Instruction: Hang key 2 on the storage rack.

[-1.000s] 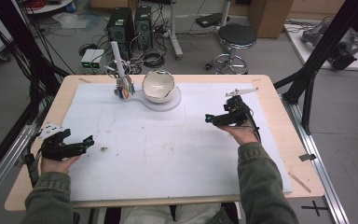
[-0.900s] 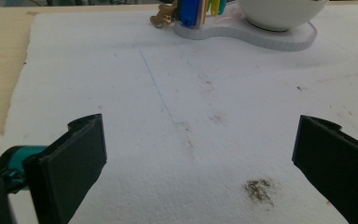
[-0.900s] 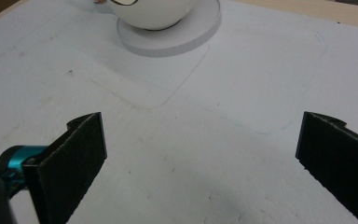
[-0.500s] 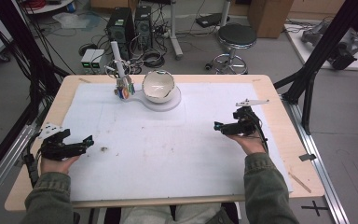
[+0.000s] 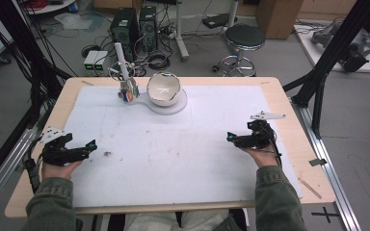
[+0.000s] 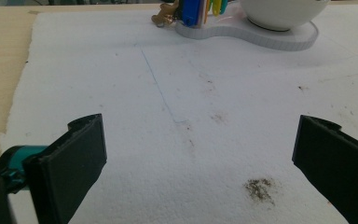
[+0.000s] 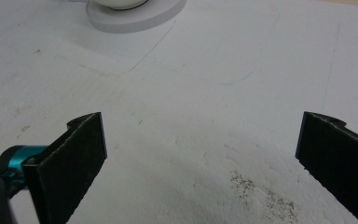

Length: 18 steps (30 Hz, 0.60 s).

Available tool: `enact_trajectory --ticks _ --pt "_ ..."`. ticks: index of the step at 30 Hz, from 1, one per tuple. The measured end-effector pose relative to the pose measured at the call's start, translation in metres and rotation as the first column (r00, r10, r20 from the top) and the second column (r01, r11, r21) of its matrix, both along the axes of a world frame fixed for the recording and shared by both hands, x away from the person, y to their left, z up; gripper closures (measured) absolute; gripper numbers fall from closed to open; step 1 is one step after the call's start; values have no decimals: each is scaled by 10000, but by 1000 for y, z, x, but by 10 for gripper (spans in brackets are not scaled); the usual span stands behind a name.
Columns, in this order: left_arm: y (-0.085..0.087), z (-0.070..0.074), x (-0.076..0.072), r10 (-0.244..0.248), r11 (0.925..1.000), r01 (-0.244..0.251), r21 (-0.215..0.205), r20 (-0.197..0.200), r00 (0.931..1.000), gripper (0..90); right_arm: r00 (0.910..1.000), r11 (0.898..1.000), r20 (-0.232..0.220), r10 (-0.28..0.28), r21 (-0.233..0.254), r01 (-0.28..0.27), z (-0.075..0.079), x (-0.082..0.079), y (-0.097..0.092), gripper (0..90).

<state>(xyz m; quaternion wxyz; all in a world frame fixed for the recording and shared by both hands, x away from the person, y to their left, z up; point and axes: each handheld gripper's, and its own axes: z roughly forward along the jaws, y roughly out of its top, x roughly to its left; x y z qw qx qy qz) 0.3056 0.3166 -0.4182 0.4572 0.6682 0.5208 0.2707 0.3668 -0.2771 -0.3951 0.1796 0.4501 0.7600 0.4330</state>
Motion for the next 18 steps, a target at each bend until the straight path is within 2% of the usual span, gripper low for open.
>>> enact_trajectory --ticks 6,18 --pt "0 0 0 2 10000 -2 26 11 10000 33 9988 9999 480 -92 49 90 -4 -11 -3 7" --pt "0 0 0 23 10000 -23 20 7 10000 33 9961 9992 813 -331 258 311 -11 -23 -7 6"
